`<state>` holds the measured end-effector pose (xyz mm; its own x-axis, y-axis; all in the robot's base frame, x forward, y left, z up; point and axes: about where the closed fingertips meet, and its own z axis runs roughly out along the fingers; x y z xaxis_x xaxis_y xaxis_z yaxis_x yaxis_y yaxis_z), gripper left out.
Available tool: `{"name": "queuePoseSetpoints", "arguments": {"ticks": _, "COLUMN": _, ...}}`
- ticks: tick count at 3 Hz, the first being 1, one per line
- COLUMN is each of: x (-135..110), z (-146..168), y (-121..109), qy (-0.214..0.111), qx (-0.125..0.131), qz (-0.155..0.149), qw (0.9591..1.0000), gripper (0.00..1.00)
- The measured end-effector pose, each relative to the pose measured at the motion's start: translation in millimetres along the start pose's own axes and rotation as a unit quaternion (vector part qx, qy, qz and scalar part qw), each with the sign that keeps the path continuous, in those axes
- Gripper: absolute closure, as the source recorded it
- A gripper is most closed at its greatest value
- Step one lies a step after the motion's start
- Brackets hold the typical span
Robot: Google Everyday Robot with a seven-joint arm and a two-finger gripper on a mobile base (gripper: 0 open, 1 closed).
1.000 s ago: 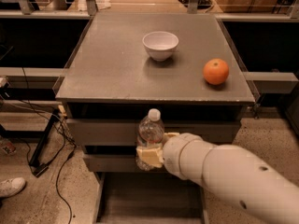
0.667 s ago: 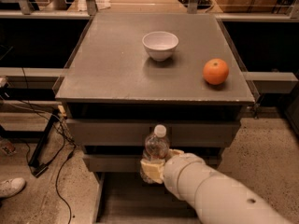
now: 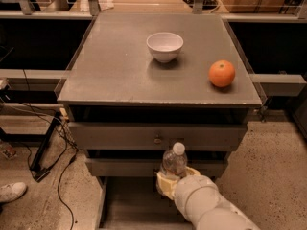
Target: Place water bottle into bottom drawer
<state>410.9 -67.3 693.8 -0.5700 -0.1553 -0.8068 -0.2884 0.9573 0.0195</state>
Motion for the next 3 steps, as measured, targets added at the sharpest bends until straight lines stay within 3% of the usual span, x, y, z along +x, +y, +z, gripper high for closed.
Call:
{"name": "queuePoseSetpoints", "arguments": {"ticks": 1, "x": 0, "z": 0, "y": 0, "qy": 0.000, "qx": 0.000, "qz": 0.000, "qw": 1.0000, "gripper": 1.00}}
{"name": "queuePoseSetpoints", "arguments": {"ticks": 2, "x": 17, "z": 4, "y": -1, "qy": 0.008, "qx": 0.019, "qz": 0.019, "qw": 0.9996, "gripper": 1.00}}
{"name": "queuePoseSetpoints", "arguments": {"ticks": 3, "x": 50, "z": 27, "y": 6, "qy": 0.027, "qx": 0.041, "qz": 0.055, "qw": 0.9973, "gripper": 1.00}}
